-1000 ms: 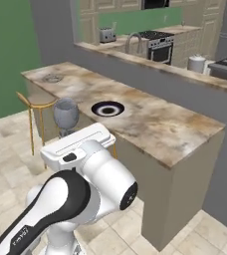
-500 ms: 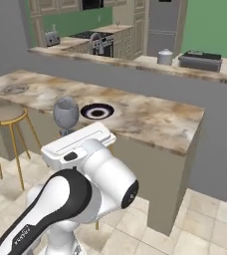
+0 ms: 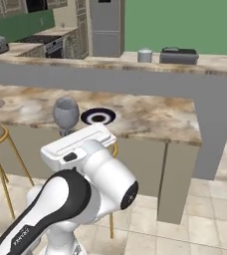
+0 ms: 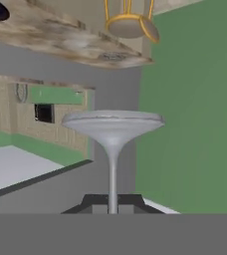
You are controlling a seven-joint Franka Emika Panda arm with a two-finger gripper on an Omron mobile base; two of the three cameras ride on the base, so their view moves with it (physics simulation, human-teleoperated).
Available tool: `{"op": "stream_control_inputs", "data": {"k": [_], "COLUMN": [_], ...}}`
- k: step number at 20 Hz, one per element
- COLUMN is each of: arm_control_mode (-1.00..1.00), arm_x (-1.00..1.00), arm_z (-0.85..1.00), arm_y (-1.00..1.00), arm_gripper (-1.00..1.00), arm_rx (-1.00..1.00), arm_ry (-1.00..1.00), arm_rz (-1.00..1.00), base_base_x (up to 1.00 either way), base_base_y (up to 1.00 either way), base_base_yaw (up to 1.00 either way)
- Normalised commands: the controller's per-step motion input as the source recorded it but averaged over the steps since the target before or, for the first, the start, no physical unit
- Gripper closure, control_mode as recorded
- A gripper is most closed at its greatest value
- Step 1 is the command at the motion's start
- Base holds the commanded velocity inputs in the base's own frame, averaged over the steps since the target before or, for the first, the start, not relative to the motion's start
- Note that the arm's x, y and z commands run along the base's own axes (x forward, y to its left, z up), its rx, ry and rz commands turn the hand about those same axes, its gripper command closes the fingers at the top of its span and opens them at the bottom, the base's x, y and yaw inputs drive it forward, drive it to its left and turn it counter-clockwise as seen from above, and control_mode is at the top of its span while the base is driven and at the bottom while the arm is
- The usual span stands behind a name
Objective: Retrieve the wine glasses from the counter and place one next to each plate.
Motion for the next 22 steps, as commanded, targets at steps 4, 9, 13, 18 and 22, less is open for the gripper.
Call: {"op": "stream_control_inputs", "data": {"k": [4, 9, 13, 18, 22], "arm_control_mode": [1.0, 1.0, 1.0, 1.0, 1.0], "arm_x": [0.0, 0.0, 0.0, 0.0, 0.0], "arm_z": [0.0, 0.0, 0.0, 0.0, 0.0], "arm_y": [0.0, 0.0, 0.0, 0.0, 0.0], "arm_gripper": [1.0, 1.0, 1.0, 1.0, 1.0], "arm_rx": [0.0, 0.0, 0.0, 0.0, 0.0], "arm_ry": [0.0, 0.0, 0.0, 0.0, 0.0], "arm_rz": [0.0, 0.0, 0.0, 0.0, 0.0], "base_base_x": [0.02, 0.69, 0.99, 1.0, 0.62], "base_base_y": [0.94, 0.07, -0.58, -0.65, -0.62], "base_base_yaw": [-0.26, 0.02, 0.19, 0.18, 0.18]}}
